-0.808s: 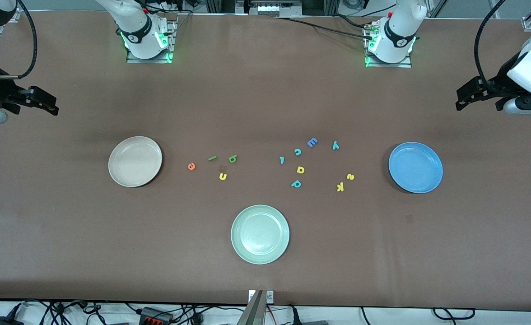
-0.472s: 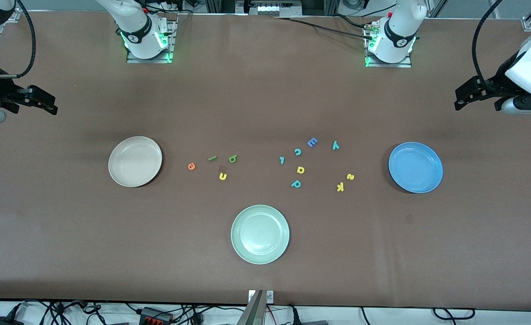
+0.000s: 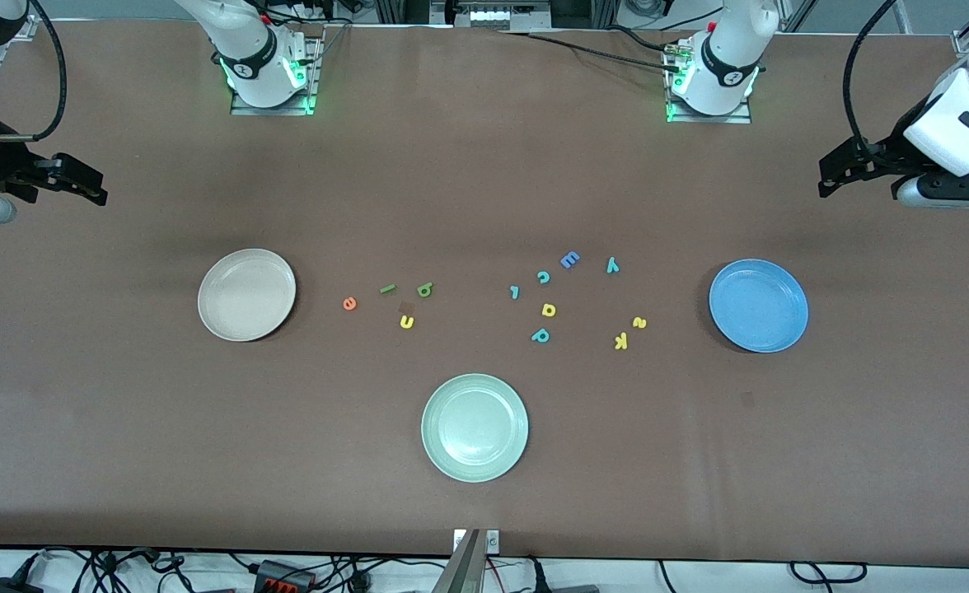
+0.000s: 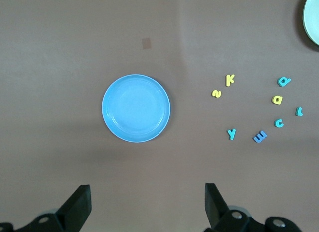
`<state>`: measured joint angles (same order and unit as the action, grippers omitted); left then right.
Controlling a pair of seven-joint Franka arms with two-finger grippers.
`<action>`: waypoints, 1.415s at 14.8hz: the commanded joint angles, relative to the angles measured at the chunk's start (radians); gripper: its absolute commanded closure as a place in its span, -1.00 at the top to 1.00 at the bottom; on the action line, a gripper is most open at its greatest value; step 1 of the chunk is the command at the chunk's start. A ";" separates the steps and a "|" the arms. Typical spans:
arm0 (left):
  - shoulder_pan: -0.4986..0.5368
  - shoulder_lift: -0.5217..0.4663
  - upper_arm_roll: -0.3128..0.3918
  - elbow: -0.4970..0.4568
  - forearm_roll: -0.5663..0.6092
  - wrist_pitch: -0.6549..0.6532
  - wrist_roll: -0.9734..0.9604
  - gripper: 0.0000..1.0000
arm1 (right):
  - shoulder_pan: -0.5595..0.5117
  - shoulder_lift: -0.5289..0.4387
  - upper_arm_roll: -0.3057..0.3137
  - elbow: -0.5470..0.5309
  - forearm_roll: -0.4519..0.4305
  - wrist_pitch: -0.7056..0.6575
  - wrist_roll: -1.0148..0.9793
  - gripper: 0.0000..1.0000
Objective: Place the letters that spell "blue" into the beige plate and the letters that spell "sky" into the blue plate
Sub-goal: 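Lower the left gripper to the yellow k while the right gripper reaches the orange e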
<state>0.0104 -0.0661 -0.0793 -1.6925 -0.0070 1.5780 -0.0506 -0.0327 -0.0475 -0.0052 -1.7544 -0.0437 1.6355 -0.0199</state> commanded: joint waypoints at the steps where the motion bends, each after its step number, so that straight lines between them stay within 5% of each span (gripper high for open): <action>1: -0.001 0.044 0.001 0.048 -0.021 -0.079 0.020 1.00 | -0.007 -0.015 0.004 -0.016 -0.008 -0.002 -0.003 1.00; 9: -0.044 0.149 0.001 0.070 -0.019 -0.063 0.011 1.00 | 0.057 0.145 0.013 -0.008 -0.016 0.009 -0.017 1.00; 13: -0.117 0.290 0.001 0.070 -0.014 0.071 0.006 1.00 | 0.114 0.277 0.014 -0.017 0.089 0.110 -0.015 1.00; 17: -0.179 0.436 0.001 0.056 -0.007 0.229 0.006 1.00 | 0.229 0.418 0.014 -0.025 0.102 0.256 0.000 1.00; 21: -0.231 0.521 0.001 -0.006 -0.007 0.448 -0.062 1.00 | 0.287 0.436 0.016 -0.160 0.105 0.455 0.000 1.00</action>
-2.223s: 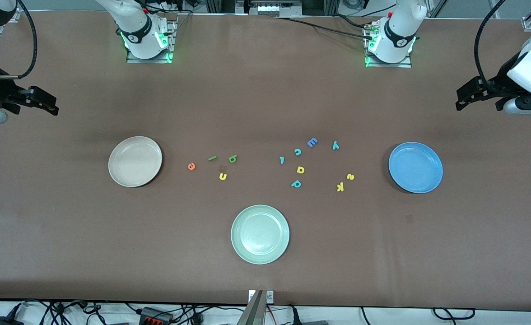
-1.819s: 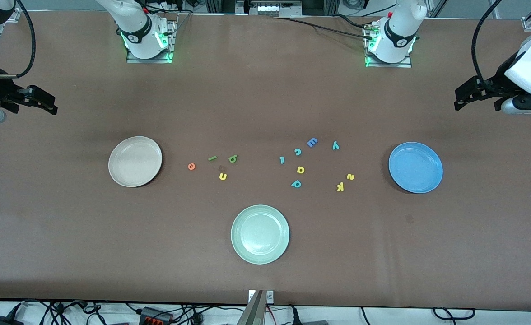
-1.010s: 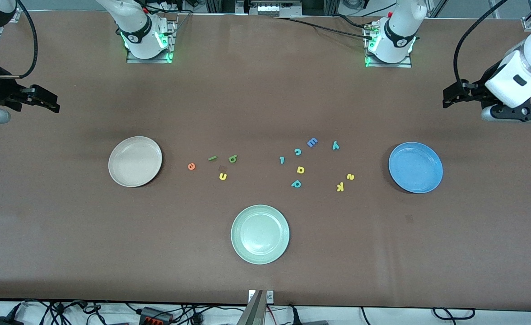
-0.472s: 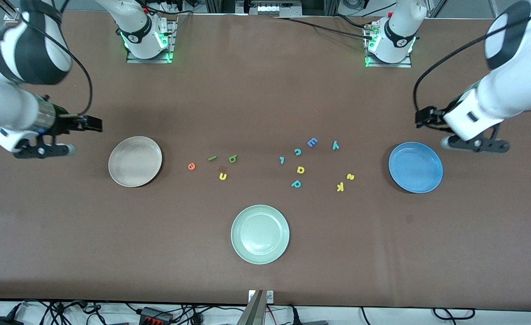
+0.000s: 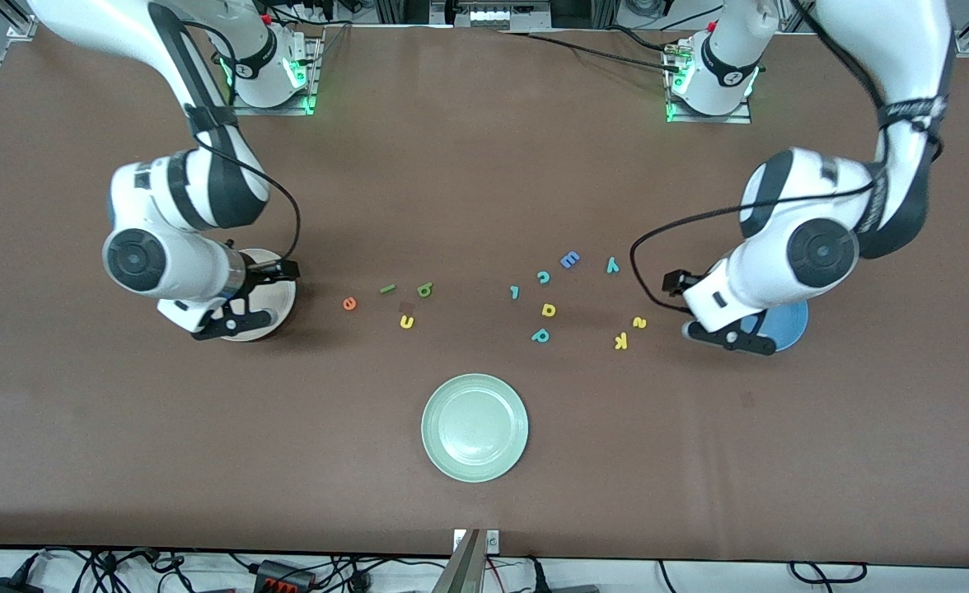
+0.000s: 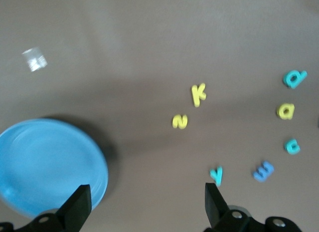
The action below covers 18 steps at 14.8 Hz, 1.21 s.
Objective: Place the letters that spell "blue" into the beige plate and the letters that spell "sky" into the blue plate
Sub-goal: 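Lower the left gripper to the yellow k while the right gripper reaches the orange e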
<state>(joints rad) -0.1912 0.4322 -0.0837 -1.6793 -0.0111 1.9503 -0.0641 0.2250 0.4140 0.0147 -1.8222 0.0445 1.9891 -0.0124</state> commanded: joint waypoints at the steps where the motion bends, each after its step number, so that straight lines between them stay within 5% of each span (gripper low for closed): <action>1: -0.037 0.055 0.005 -0.022 -0.001 0.128 -0.104 1.00 | 0.066 -0.015 -0.004 -0.129 0.018 0.178 0.008 1.00; 10: -0.129 0.258 0.021 -0.020 0.088 0.443 -0.321 1.00 | 0.157 0.166 -0.005 -0.106 0.015 0.414 0.138 1.00; 14: -0.125 0.266 0.019 -0.020 0.095 0.444 -0.347 0.98 | 0.166 0.183 -0.005 -0.103 0.017 0.458 0.146 0.73; 18: -0.129 0.277 0.019 -0.020 0.094 0.444 -0.352 0.28 | 0.191 0.183 -0.005 -0.101 0.017 0.453 0.193 0.71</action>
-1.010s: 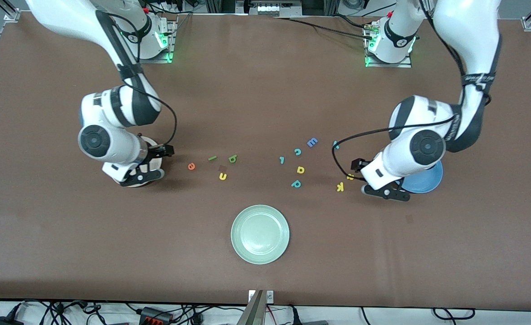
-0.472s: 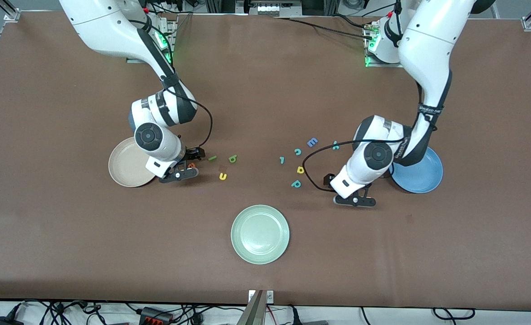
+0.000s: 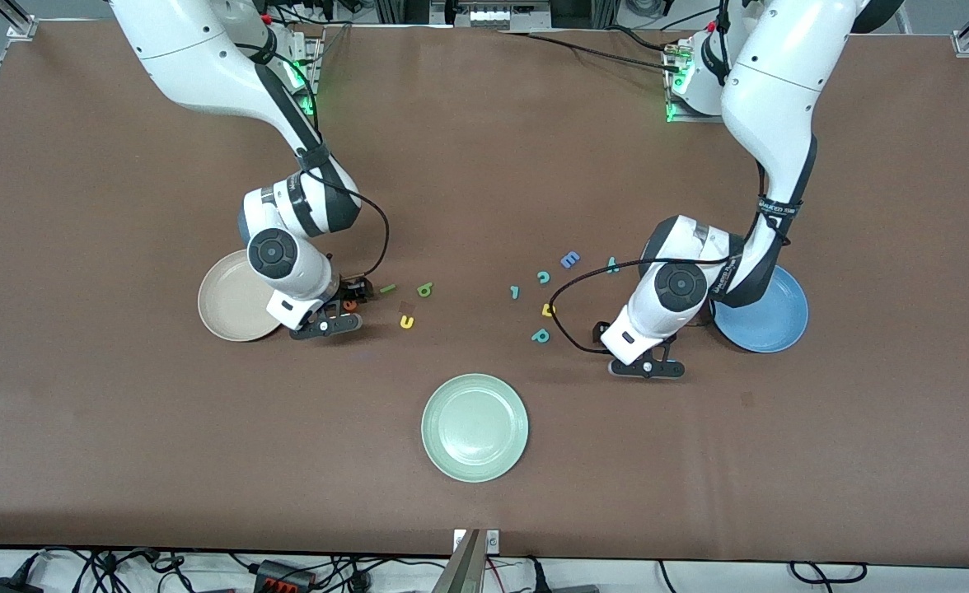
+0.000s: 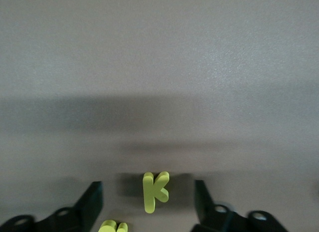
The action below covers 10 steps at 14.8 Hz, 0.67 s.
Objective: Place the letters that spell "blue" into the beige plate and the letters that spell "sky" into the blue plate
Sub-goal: 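Lower the left gripper to the yellow k while the right gripper reaches the orange e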
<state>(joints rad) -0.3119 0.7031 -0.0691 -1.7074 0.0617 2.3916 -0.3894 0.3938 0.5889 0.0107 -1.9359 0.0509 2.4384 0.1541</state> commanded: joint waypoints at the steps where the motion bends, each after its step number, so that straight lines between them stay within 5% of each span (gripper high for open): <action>1: -0.010 0.007 0.005 0.006 0.023 0.003 -0.026 0.26 | 0.023 0.008 -0.001 0.014 0.009 0.004 0.027 0.66; 7: -0.015 0.012 0.005 0.006 0.023 0.001 -0.020 -0.25 | 0.022 0.020 -0.003 0.029 0.004 0.005 0.019 0.45; 10: -0.016 0.024 0.005 0.006 0.023 0.001 -0.020 -0.25 | 0.022 0.020 -0.003 0.034 0.004 0.004 0.022 0.29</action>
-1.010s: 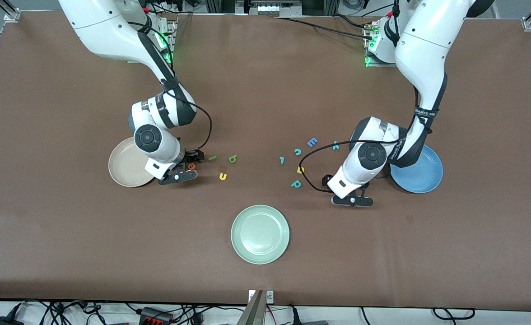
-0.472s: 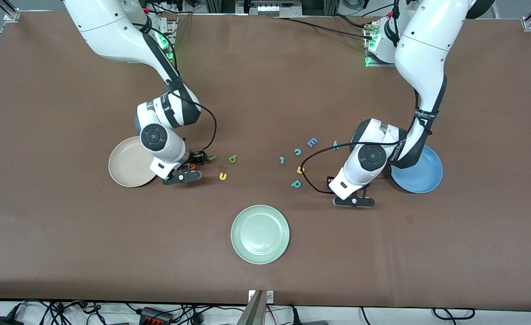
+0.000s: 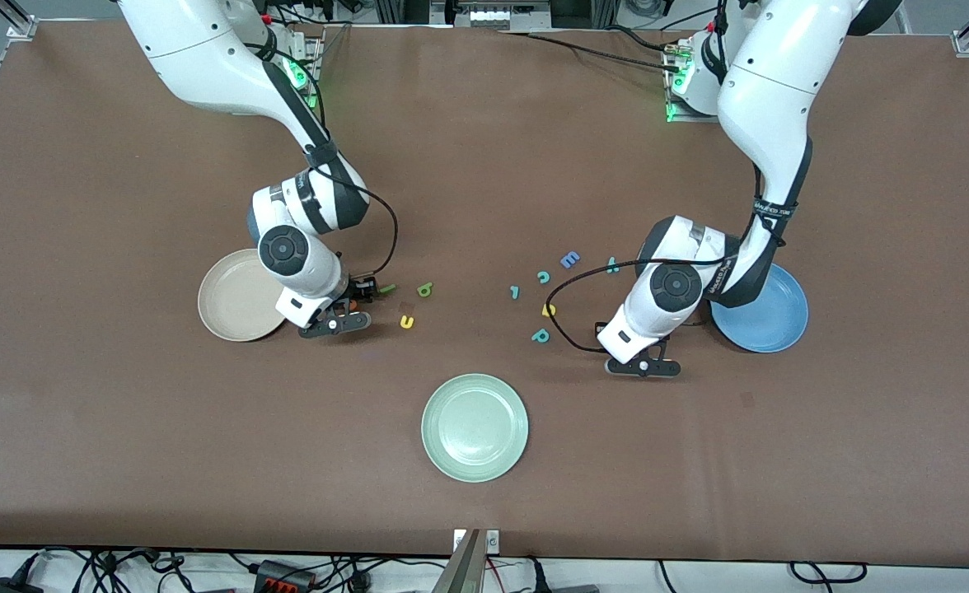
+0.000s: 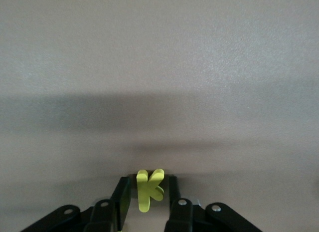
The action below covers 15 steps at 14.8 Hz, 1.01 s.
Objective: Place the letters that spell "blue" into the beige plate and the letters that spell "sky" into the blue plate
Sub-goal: 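Carry the k to the blue plate while the right gripper carries e to white plate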
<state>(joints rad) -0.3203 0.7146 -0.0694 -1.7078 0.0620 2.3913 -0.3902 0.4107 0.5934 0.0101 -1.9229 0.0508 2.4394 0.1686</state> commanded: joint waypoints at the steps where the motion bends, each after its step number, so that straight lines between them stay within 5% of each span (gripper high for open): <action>1: -0.008 0.014 0.005 0.007 0.022 0.002 -0.018 -0.25 | 0.005 0.016 -0.002 0.024 0.004 0.003 0.005 0.10; 2: -0.006 0.014 0.005 0.008 0.022 0.002 -0.012 -0.30 | 0.005 0.016 -0.002 0.024 0.004 0.003 0.005 -0.19; 3: -0.006 0.014 0.005 0.008 0.022 0.002 -0.012 -0.58 | 0.003 0.016 -0.002 0.024 0.006 0.001 0.003 -0.53; 5: -0.002 0.011 0.005 0.008 0.022 -0.001 -0.010 -0.87 | -0.003 0.014 -0.002 0.024 0.007 0.000 0.002 -0.83; 8: 0.010 -0.029 0.005 0.013 0.022 -0.032 -0.013 -0.90 | -0.024 -0.035 -0.010 0.025 0.009 -0.035 0.003 -0.90; 15: 0.177 -0.190 0.006 0.027 0.022 -0.386 0.238 -0.88 | -0.199 -0.133 -0.012 0.009 0.004 -0.284 -0.099 -0.90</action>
<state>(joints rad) -0.2122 0.5797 -0.0544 -1.6562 0.0704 2.0906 -0.2518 0.2440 0.4841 -0.0145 -1.8877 0.0511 2.2059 0.1040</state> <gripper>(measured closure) 0.767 0.722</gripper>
